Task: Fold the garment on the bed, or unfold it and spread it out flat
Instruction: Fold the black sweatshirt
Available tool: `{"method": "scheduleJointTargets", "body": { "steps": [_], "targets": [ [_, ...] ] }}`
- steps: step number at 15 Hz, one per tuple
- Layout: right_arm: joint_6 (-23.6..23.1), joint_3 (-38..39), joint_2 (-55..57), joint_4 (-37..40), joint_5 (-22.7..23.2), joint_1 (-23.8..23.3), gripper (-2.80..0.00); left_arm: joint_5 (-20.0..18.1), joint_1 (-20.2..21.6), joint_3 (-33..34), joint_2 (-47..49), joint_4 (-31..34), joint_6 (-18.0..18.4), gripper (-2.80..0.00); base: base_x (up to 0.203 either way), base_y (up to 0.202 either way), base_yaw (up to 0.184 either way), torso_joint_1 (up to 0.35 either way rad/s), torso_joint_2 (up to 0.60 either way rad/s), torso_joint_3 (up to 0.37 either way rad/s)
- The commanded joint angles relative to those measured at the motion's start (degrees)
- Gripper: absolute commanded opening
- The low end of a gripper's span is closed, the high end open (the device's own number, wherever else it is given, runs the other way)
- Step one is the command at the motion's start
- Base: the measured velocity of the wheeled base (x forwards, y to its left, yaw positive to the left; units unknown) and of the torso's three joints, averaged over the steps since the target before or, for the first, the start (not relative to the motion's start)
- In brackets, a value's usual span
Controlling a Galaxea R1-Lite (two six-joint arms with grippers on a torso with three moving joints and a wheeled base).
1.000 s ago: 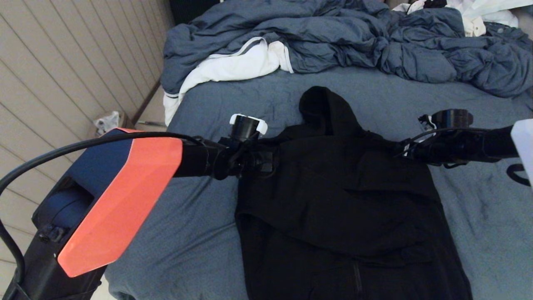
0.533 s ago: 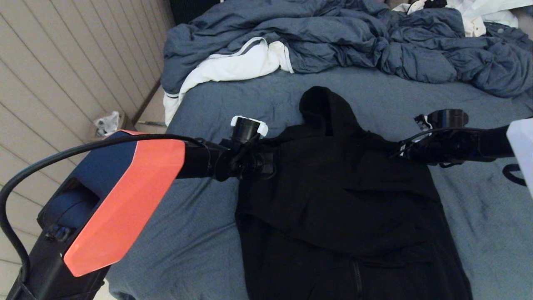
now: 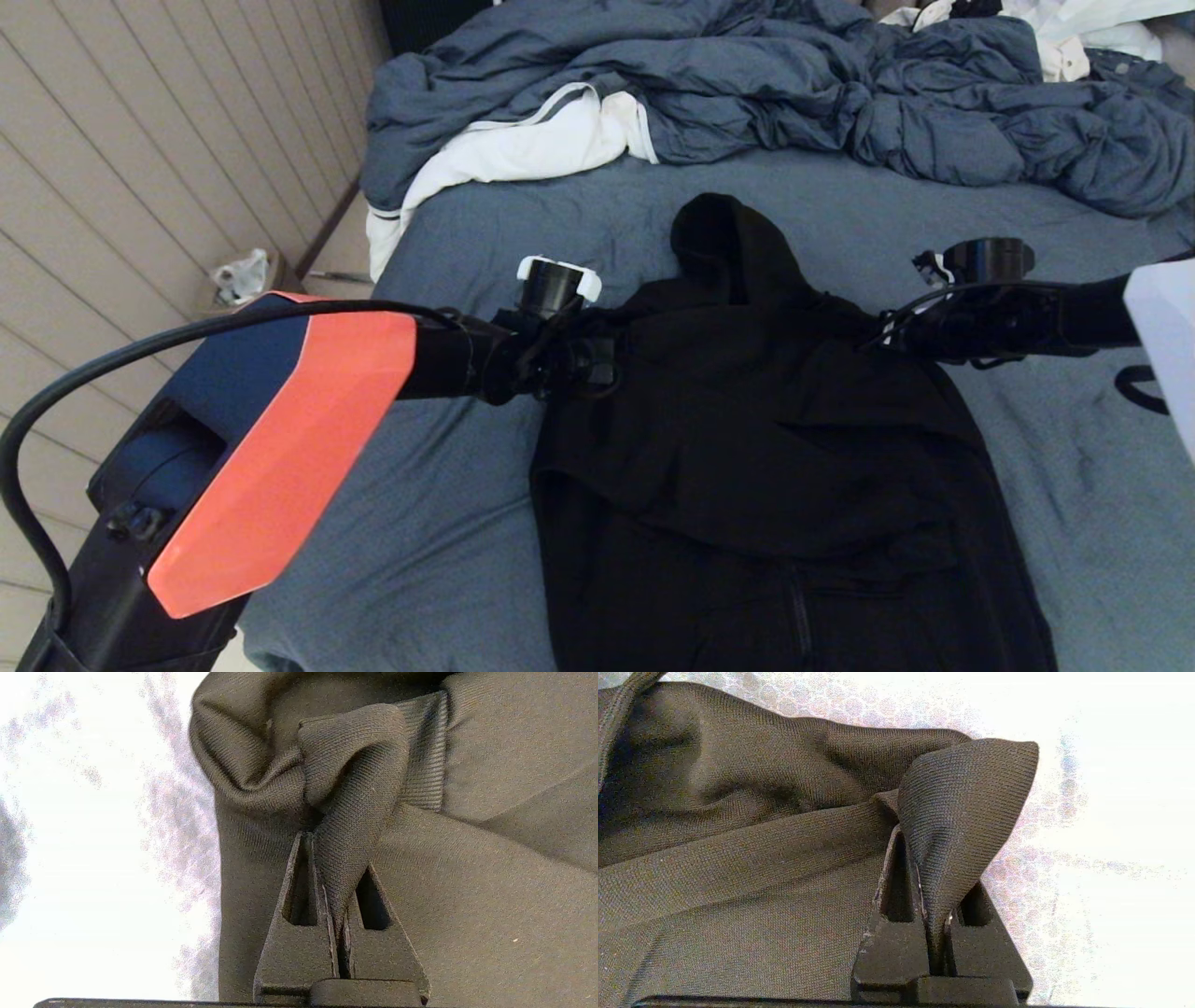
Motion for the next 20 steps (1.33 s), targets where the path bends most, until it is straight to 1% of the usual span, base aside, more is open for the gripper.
{"method": "scheduleJointTargets", "body": {
  "steps": [1, 5, 7, 8, 9, 10, 13, 16, 20],
  "targets": [
    [-0.01, -0.68, 0.04, -0.12, -0.02, 0.08, -2.80, 0.08, -0.02, -0.34, 0.02, -0.66, -0.10, -2.80, 0.000, 0.000, 0.000, 0.000, 0.00, 0.000],
    [0.98, -2.71, -0.07, -0.21, -0.26, 0.44, -2.80, 0.65, 0.61, -0.52, -0.17, -3.99, -0.01, -2.80, 0.000, 0.000, 0.000, 0.000, 0.00, 0.000],
    [1.54, -4.53, -0.22, -0.27, -2.69, 1.30, -2.80, 1.00, 1.39, -0.70, -0.67, -5.59, 0.07, -2.80, 0.000, 0.000, 0.000, 0.000, 0.00, 0.000],
    [1.62, -5.29, -0.36, -0.29, -3.82, 1.81, -2.80, 1.97, 1.45, -0.84, -0.89, -6.15, 0.16, -2.80, 0.000, 0.000, 0.000, 0.000, 0.00, 0.000],
    [1.59, -5.94, -0.64, -0.30, -4.32, 2.09, -2.80, 2.84, 1.48, -0.90, -1.19, -7.11, 0.40, -2.80, 0.000, 0.000, 0.000, 0.000, 0.00, 0.000],
    [1.63, -6.62, -0.93, -0.30, -4.41, 2.31, -2.80, 2.91, 1.48, -0.92, -1.81, -7.51, 0.78, -2.80, 0.000, 0.000, 0.000, 0.000, 0.00, 0.000],
    [1.59, -8.82, -1.33, -0.37, -5.76, 3.16, -2.80, 2.89, 2.42, -1.22, -2.70, -7.78, 1.04, -2.80, 0.000, 0.000, 0.000, 0.000, 0.00, 0.000],
    [1.30, -8.95, -2.24, -3.18, -5.91, 3.59, -2.80, 2.45, 3.32, -1.22, -3.76, -7.77, 1.13, -2.80, 0.000, 0.000, 0.000, 0.000, 0.00, 0.000],
    [1.21, -9.12, -3.46, -3.72, -5.91, 3.86, -2.80, 2.33, 4.93, -1.22, -5.12, -7.70, 1.27, -2.80, 0.000, 0.000, 0.000, 0.000, 0.00, 0.000]
  ]
}}
